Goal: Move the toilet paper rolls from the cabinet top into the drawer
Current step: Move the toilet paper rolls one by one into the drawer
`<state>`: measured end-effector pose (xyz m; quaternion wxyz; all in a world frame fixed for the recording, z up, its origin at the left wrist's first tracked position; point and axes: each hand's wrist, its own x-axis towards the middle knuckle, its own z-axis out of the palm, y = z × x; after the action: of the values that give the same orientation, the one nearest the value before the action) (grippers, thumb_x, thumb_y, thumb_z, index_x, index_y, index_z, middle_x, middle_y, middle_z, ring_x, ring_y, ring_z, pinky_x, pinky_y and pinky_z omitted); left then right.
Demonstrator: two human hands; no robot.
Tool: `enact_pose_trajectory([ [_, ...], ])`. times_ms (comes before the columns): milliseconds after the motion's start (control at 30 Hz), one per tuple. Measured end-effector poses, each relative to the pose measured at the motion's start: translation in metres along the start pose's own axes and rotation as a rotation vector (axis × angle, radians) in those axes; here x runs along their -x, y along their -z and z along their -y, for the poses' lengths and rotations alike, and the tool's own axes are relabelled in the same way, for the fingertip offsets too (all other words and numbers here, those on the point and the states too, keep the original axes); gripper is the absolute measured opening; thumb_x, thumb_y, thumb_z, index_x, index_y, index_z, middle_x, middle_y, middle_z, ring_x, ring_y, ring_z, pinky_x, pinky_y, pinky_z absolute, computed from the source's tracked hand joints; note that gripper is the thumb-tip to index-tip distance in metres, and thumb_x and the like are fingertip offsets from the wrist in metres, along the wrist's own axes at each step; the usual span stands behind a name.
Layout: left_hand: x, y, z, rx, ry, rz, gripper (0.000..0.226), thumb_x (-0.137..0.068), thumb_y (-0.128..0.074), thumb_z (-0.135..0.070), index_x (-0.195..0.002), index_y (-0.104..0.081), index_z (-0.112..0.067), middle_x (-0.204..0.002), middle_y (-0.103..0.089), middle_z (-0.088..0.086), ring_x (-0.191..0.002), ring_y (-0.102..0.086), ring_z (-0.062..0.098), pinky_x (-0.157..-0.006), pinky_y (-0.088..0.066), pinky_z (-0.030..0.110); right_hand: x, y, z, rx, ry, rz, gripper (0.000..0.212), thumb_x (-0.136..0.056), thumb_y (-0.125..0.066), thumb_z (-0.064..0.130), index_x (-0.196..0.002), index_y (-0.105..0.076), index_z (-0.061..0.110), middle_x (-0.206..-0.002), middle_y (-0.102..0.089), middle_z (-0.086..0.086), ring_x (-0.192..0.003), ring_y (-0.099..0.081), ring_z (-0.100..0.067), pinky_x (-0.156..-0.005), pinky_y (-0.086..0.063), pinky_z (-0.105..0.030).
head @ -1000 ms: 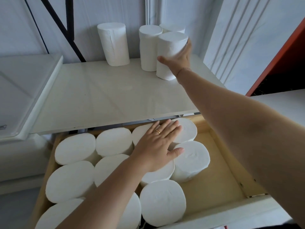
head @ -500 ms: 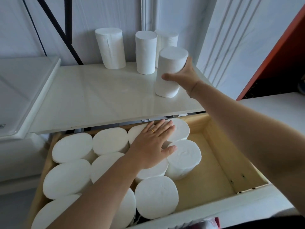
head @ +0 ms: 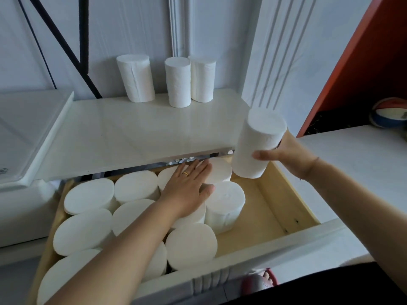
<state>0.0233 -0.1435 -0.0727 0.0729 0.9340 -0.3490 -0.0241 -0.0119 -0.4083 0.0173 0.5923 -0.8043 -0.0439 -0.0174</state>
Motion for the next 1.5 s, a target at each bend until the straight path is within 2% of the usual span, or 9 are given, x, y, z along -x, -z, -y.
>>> enact_pose_trajectory([
  [300,0.004,-0.007,-0.004,-0.036,0.011,-0.032,0.062,-0.095,-0.007,-0.056,-0.148,0.008,-0.028,-0.156,0.016,-0.012,-0.137,0.024,0.0,-0.113,0.018,0.032,0.009,-0.02,-0.063,0.204,-0.138,-0.033,0.105,-0.049,-0.086,0.019,-0.138,-0.031,0.018,-0.133,-0.046,-0.007,-0.124,-0.047,-0.022,-0.105,-0.043,-0.05],
  [500,0.005,-0.006,-0.006,-0.023,0.023,-0.031,0.062,-0.095,-0.007,-0.055,-0.148,0.011,-0.028,-0.152,0.022,-0.015,-0.138,0.023,0.002,-0.113,0.018,0.032,0.003,-0.021,-0.08,0.371,-0.159,0.012,0.112,-0.039,-0.088,0.027,-0.137,-0.035,0.024,-0.138,-0.03,0.001,-0.131,-0.034,-0.018,-0.111,-0.037,-0.038],
  [600,0.006,-0.005,-0.005,-0.027,0.026,-0.022,0.062,-0.095,-0.006,-0.055,-0.147,0.013,-0.028,-0.148,0.026,-0.016,-0.137,0.025,0.001,-0.113,0.019,0.032,0.003,-0.021,-0.084,0.292,-0.235,0.103,0.112,-0.052,-0.09,0.012,-0.143,-0.026,0.025,-0.14,-0.03,0.0,-0.131,-0.034,-0.019,-0.109,-0.038,-0.037],
  [767,0.006,-0.006,-0.005,-0.032,0.024,-0.021,0.062,-0.095,-0.006,-0.055,-0.147,0.014,-0.029,-0.148,0.026,-0.016,-0.136,0.025,0.001,-0.113,0.018,0.032,0.002,-0.022,-0.083,0.115,-0.335,0.241,0.098,-0.072,-0.078,-0.006,-0.146,-0.02,0.022,-0.14,-0.042,-0.007,-0.133,-0.04,-0.028,-0.11,-0.039,-0.048],
  [833,0.006,-0.006,-0.004,-0.036,0.022,-0.018,0.062,-0.095,-0.007,-0.055,-0.147,0.014,-0.029,-0.15,0.024,-0.016,-0.139,0.023,0.003,-0.114,0.016,0.033,0.003,-0.021,-0.081,-0.049,-0.353,0.291,0.088,-0.076,-0.076,0.001,-0.145,-0.026,0.021,-0.139,-0.047,-0.01,-0.132,-0.045,-0.029,-0.108,-0.041,-0.049],
  [967,0.006,-0.007,-0.004,-0.028,0.022,-0.016,0.062,-0.095,-0.007,-0.056,-0.147,0.013,-0.029,-0.151,0.024,-0.016,-0.139,0.023,0.003,-0.115,0.016,0.034,0.001,-0.019,-0.073,-0.249,-0.489,0.283,0.081,-0.07,-0.073,0.059,-0.138,-0.04,0.031,-0.132,-0.058,-0.001,-0.122,-0.055,-0.023,-0.101,-0.046,-0.049],
  [1067,0.006,-0.007,-0.004,-0.021,0.017,-0.017,0.062,-0.094,-0.005,-0.056,-0.147,0.014,-0.03,-0.151,0.024,-0.017,-0.139,0.024,0.003,-0.114,0.016,0.033,-0.002,-0.023,-0.079,-0.218,-0.53,0.22,0.046,-0.094,-0.05,0.041,-0.137,-0.044,0.024,-0.135,-0.057,-0.01,-0.122,-0.055,-0.029,-0.106,-0.042,-0.053],
  [1267,0.007,-0.006,-0.005,-0.014,0.014,-0.026,0.061,-0.095,-0.007,-0.055,-0.148,0.01,-0.03,-0.153,0.019,-0.016,-0.139,0.023,0.004,-0.114,0.017,0.033,-0.013,-0.022,-0.078,-0.142,-0.503,0.153,0.028,-0.091,-0.061,0.016,-0.119,-0.057,0.022,-0.13,-0.06,-0.014,-0.114,-0.059,-0.029,-0.101,-0.047,-0.045],
  [1500,0.006,-0.003,-0.005,0.085,-0.096,-0.023,0.051,-0.099,-0.014,-0.047,-0.148,-0.004,-0.036,-0.155,0.007,-0.019,-0.14,0.015,0.0,-0.113,0.015,0.026,-0.028,-0.023,-0.072,0.323,-0.419,0.123,0.034,-0.086,-0.063,0.049,-0.113,-0.067,0.029,-0.113,-0.063,0.006,-0.114,-0.056,-0.016,-0.104,-0.043,-0.035],
])
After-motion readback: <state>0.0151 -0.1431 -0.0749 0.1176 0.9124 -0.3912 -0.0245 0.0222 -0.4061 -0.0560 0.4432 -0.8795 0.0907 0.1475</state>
